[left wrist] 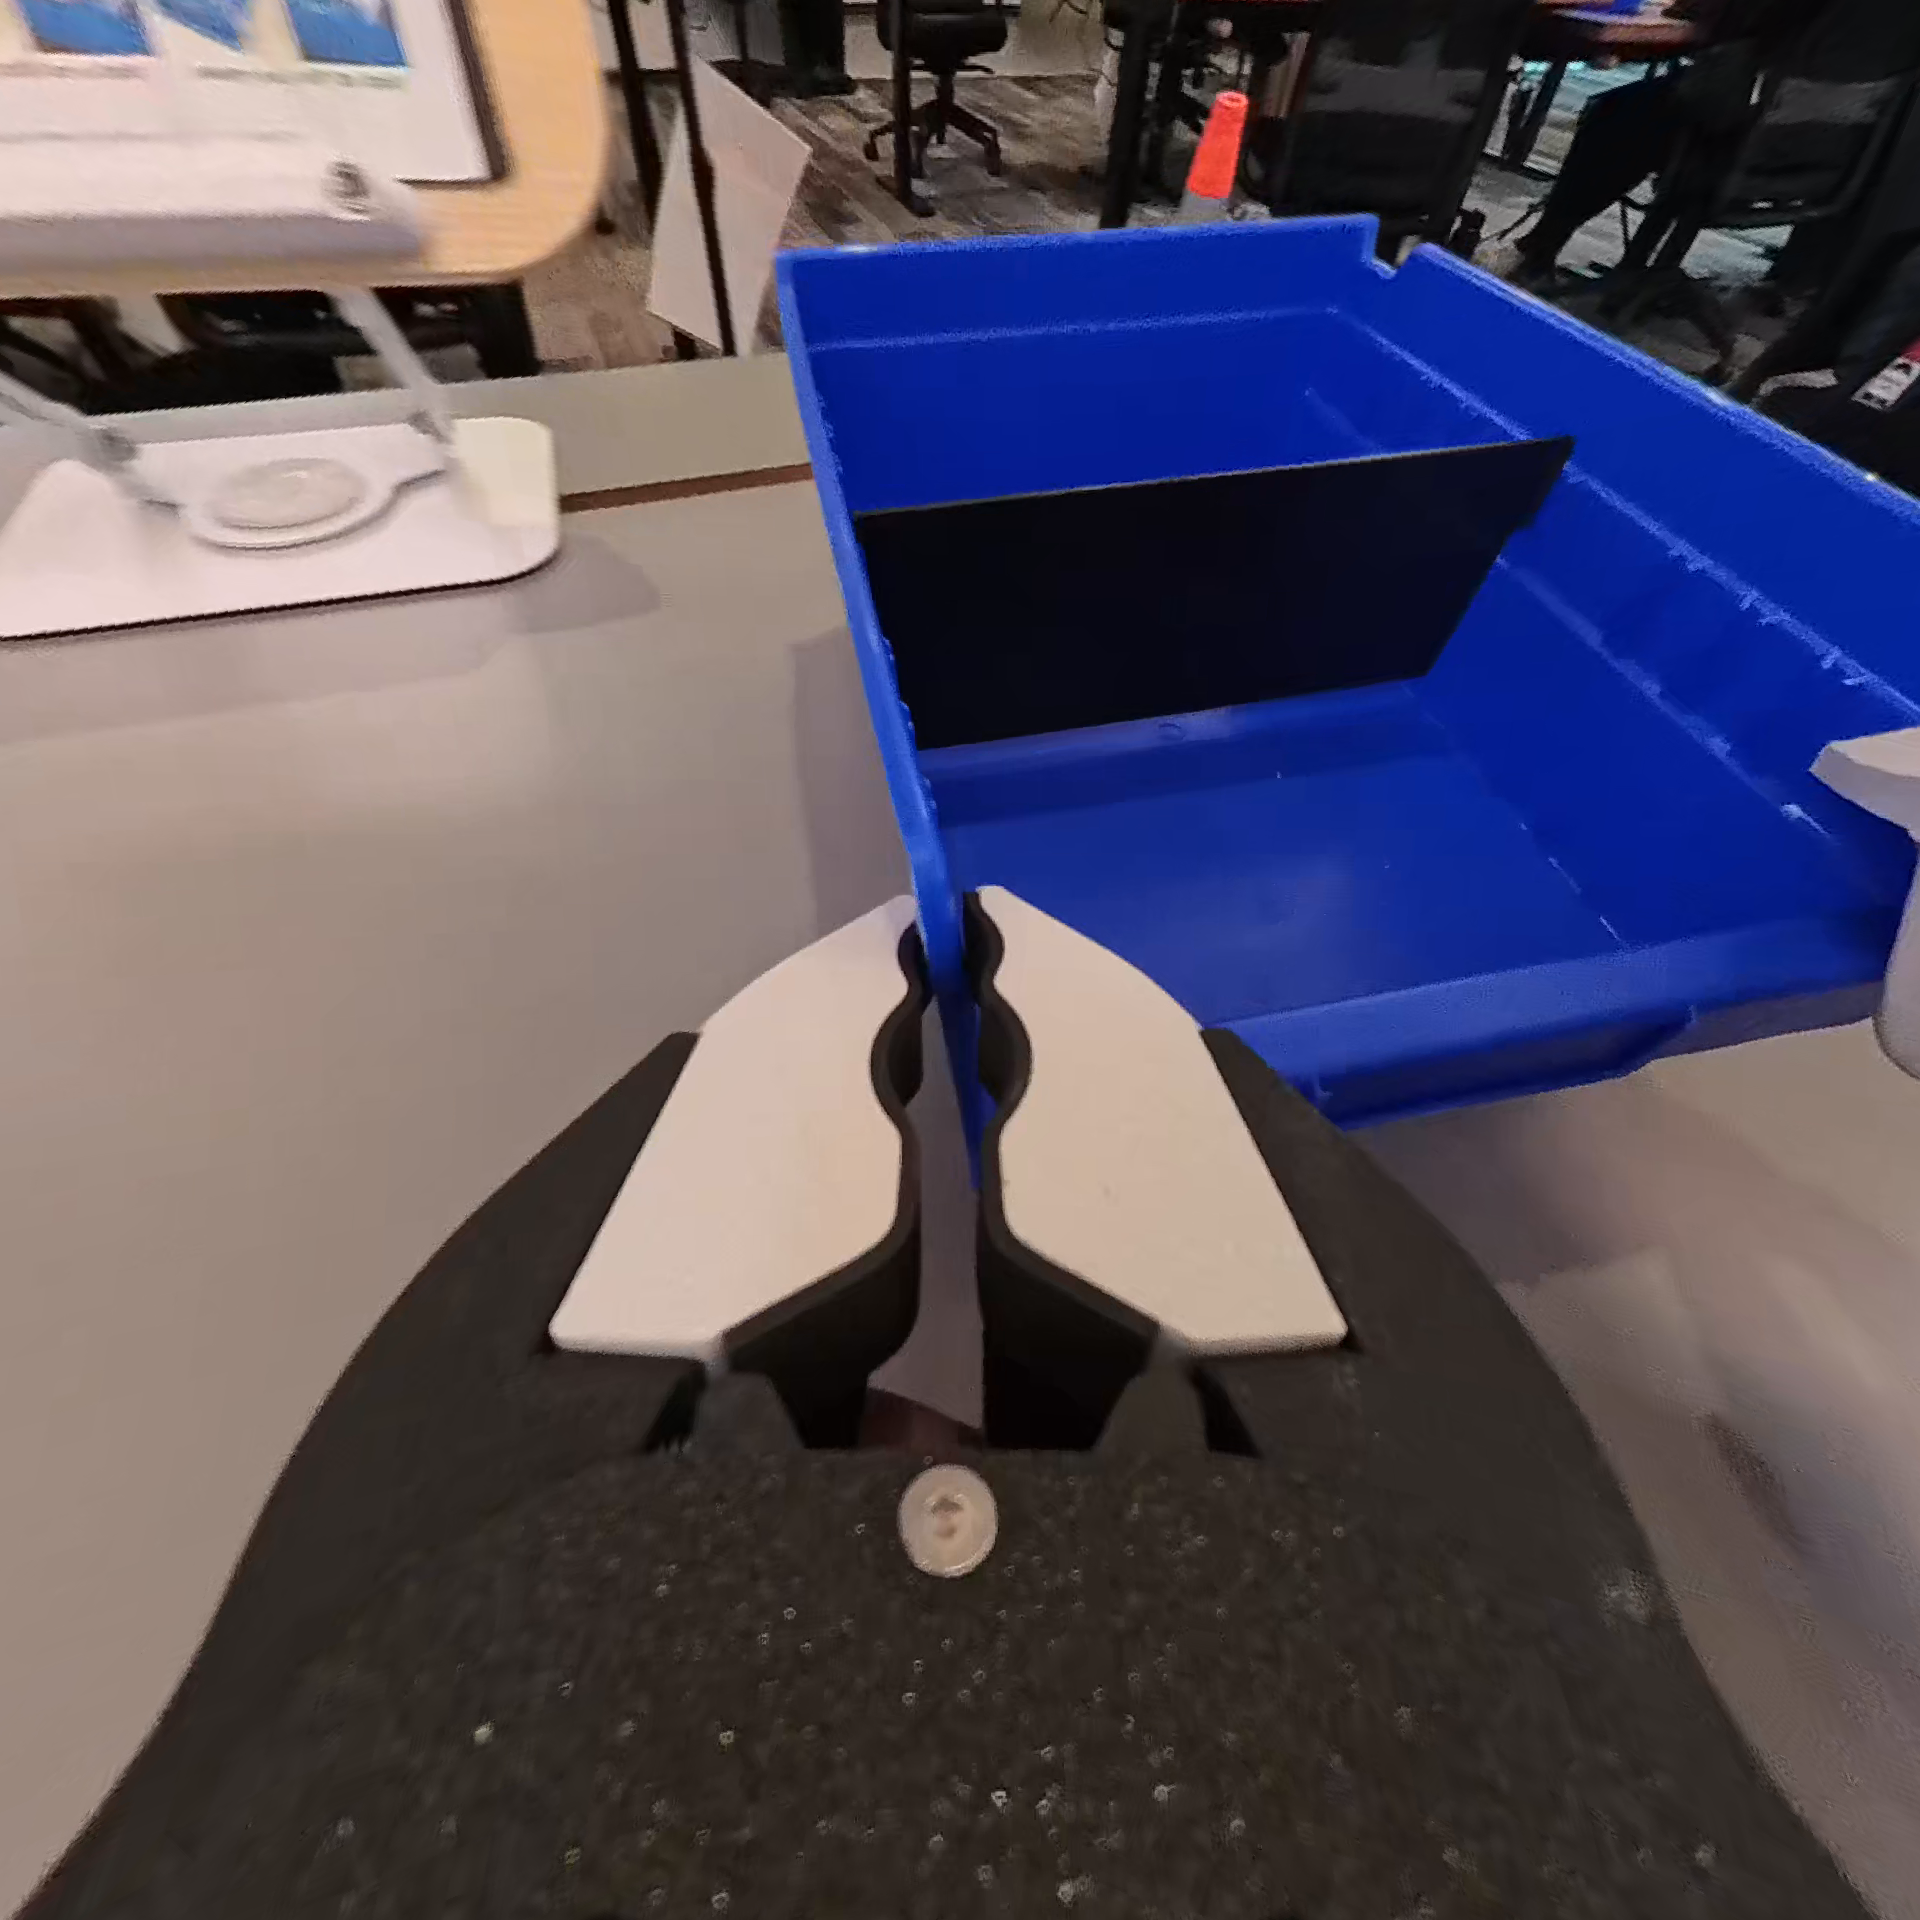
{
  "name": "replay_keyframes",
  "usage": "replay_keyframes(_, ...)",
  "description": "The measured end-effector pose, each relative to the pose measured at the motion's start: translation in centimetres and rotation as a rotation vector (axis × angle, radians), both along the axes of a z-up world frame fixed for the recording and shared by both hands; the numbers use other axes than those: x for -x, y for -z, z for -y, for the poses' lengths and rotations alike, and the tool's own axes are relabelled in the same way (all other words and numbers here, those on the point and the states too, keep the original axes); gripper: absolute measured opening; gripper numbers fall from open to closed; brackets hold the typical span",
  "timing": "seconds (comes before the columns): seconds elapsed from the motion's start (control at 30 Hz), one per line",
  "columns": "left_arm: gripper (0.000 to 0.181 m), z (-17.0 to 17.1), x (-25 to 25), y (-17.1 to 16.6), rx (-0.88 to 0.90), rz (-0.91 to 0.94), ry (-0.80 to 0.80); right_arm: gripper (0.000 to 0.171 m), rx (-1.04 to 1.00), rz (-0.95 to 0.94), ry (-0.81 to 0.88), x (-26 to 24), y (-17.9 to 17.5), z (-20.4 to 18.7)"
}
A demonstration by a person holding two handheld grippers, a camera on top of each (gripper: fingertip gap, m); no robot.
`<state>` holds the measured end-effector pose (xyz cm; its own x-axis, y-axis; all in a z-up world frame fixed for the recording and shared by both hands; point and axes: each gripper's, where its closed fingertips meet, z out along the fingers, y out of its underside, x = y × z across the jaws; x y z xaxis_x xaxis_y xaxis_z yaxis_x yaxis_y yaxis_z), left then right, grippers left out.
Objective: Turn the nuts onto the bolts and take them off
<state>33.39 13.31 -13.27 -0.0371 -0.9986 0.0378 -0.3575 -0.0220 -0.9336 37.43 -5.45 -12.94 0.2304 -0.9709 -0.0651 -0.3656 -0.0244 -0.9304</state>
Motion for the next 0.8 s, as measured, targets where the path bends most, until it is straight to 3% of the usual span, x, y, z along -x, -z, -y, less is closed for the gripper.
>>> replay_keyframes(0.17, 0.006, 4.3, -1.0, 0.8, -0.010, -0.010, 0.045, 0.004, -0.046, -0.040, -0.031, -1.6, 1.4, 4.1)
replay_keyframes(0.43, 0.010, 6.3, -0.8, 2.1, -0.031, -0.006, 0.062, 0.004, -0.074, -0.054, -0.041, -2.8, 2.7, 5.8)
replay_keyframes(0.5, 0.024, 6.8, -0.6, 2.0, -0.031, 0.001, 0.100, 0.004, -0.080, -0.058, -0.041, -2.8, 2.7, 5.7)
replay_keyframes(0.53, 0.035, 6.8, -0.3, 1.7, -0.033, 0.014, 0.117, 0.018, -0.072, -0.049, -0.033, -2.7, 2.5, 5.8)
replay_keyframes(0.63, 0.051, 5.0, 1.4, 0.2, -0.069, 0.075, 0.156, 0.049, 0.008, 0.009, 0.062, -2.0, 1.1, 7.5)
replay_keyframes(0.73, 0.055, 0.5, 4.5, -1.6, -0.086, 0.101, 0.188, 0.051, 0.069, 0.151, 0.143, 0.9, -3.3, 7.1)
replay_keyframes(0.8, 0.055, -4.2, 6.8, -2.9, -0.060, 0.102, 0.194, 0.050, 0.075, 0.249, 0.094, 3.3, -6.1, 3.4)
